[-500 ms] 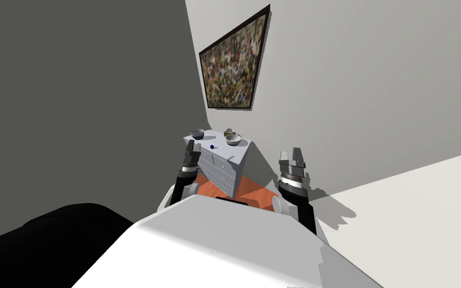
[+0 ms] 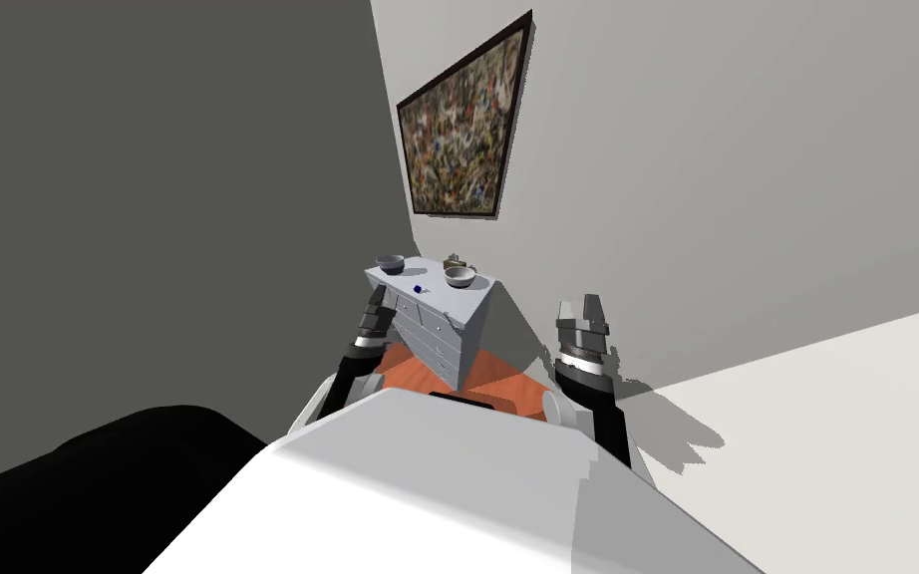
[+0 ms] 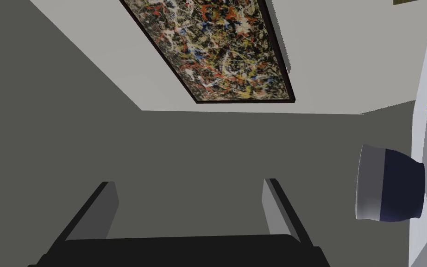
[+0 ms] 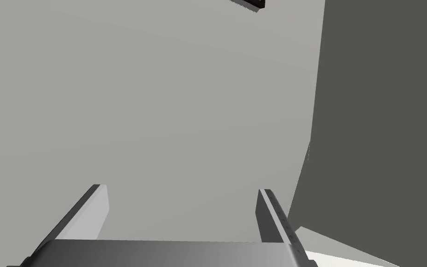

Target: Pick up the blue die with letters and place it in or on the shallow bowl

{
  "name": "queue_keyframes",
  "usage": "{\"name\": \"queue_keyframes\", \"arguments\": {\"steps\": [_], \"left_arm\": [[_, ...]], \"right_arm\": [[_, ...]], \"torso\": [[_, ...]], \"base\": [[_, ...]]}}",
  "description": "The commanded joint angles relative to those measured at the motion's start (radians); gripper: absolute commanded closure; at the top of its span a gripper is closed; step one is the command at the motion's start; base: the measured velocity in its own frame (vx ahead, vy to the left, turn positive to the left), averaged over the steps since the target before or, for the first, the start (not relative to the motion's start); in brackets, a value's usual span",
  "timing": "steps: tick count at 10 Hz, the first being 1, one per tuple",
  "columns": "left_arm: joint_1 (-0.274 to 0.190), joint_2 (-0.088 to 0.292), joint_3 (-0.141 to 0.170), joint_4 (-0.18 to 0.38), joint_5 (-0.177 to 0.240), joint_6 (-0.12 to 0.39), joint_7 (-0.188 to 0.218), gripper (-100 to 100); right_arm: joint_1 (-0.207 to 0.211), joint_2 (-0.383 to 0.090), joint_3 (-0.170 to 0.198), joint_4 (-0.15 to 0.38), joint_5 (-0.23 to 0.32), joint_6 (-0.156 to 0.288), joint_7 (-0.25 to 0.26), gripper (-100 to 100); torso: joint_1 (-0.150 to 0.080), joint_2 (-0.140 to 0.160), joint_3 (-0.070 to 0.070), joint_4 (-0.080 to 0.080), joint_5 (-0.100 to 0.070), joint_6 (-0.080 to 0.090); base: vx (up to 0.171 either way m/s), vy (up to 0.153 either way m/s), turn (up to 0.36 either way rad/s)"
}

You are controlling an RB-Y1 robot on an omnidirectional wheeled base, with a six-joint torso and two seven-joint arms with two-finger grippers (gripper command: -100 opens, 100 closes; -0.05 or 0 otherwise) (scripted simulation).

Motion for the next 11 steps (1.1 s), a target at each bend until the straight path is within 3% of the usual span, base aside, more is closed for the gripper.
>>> {"name": "queue_keyframes", "arguments": {"steps": [1,2,4,7,9,10,11], "left_arm": [[0.038,0.022,0.017,-0.005,0.024,0.048,0.006,-100],[0.038,0.022,0.017,-0.005,0.024,0.048,0.006,-100],[0.093,0.049,0.052,-0.006,0.062,0.109,0.016,-100],[0.123,0.063,0.073,-0.006,0.083,0.151,0.021,-100],[0.185,0.092,0.121,-0.003,0.128,0.221,0.033,-100],[0.188,0.092,0.121,-0.003,0.128,0.232,0.033,-100],[0.223,0.107,0.149,-0.001,0.151,0.266,0.04,-100]], "right_arm": [[0.0,0.0,0.0,0.0,0.0,0.0,0.0,0],[0.0,0.0,0.0,0.0,0.0,0.0,0.0,0],[0.0,0.0,0.0,0.0,0.0,0.0,0.0,0],[0.0,0.0,0.0,0.0,0.0,0.0,0.0,0],[0.0,0.0,0.0,0.0,0.0,0.0,0.0,0],[0.0,0.0,0.0,0.0,0.0,0.0,0.0,0],[0.0,0.0,0.0,0.0,0.0,0.0,0.0,0]], "torso": [[0.0,0.0,0.0,0.0,0.0,0.0],[-0.002,0.0,0.0,0.0,0.0,0.0],[0.001,-0.002,-0.001,0.0,0.0,0.0],[0.002,-0.002,-0.001,0.0,0.0,0.0],[0.003,-0.002,-0.001,0.0,0.001,0.0],[0.0,-0.002,-0.001,0.0,0.0,0.0],[0.001,-0.003,-0.002,-0.001,0.0,0.0]], "base": [[-0.029,-0.19,0.039],[-0.019,-0.141,0.027],[-0.015,-0.148,0.024],[-0.008,-0.117,0.007],[-0.005,-0.151,-0.006],[0.002,-0.144,0.01],[0.017,-0.147,-0.027]]}}
